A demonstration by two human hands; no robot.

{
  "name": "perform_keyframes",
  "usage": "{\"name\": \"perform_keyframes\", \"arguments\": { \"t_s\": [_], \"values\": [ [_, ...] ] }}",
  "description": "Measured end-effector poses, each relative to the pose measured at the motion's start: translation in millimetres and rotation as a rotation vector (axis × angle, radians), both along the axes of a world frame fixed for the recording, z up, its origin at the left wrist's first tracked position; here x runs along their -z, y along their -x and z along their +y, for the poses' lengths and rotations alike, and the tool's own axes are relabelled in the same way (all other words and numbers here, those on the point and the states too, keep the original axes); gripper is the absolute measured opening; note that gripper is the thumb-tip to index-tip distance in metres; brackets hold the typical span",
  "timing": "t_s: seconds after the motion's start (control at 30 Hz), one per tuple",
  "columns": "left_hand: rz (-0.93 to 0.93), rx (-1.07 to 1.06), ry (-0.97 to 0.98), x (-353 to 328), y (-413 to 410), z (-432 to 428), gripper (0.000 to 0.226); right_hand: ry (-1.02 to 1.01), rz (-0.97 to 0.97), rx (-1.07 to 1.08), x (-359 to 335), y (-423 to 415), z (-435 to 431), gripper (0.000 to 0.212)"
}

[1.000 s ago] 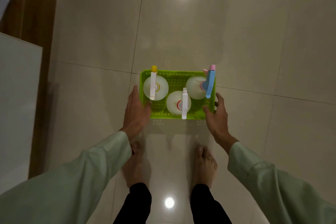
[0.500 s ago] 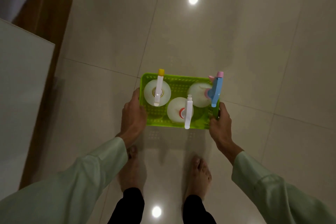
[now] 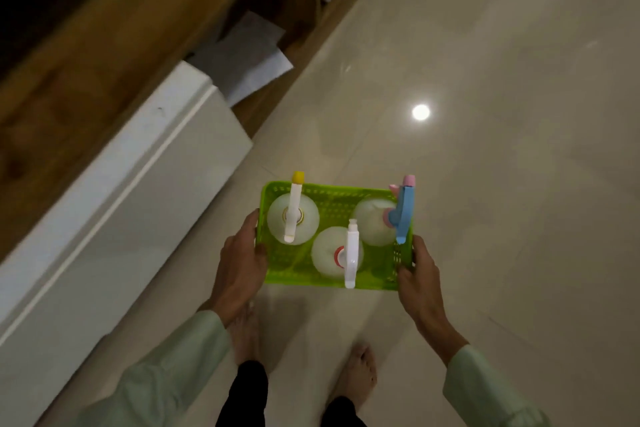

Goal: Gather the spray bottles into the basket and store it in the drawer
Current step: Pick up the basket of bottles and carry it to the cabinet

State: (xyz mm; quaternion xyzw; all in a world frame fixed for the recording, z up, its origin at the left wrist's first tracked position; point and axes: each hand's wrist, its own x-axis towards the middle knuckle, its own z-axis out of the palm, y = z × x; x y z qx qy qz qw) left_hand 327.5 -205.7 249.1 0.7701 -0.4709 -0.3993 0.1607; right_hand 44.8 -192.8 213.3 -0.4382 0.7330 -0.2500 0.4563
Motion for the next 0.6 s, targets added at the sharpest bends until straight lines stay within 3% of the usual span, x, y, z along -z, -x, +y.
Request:
{"name": "perform_keyframes", "arguments": {
  "t_s": [0.33, 0.5, 0.6],
  "values": [
    [-0.044, -0.305, 0.083, -148, -96, 115, 0.063, 0.0, -0.018, -0.358, -133, -100, 19, 0.049],
    [-0.097, -0.437, 0.086, -182, -158, 193, 0.061, 0.037, -0.049, -0.519, -167, -175, 54, 0.048],
    [-0.113, -0.515, 0.081, -192, -198, 246, 0.063, 0.065, -0.066, -0.603, -180, -226, 84, 0.034]
  ]
}}
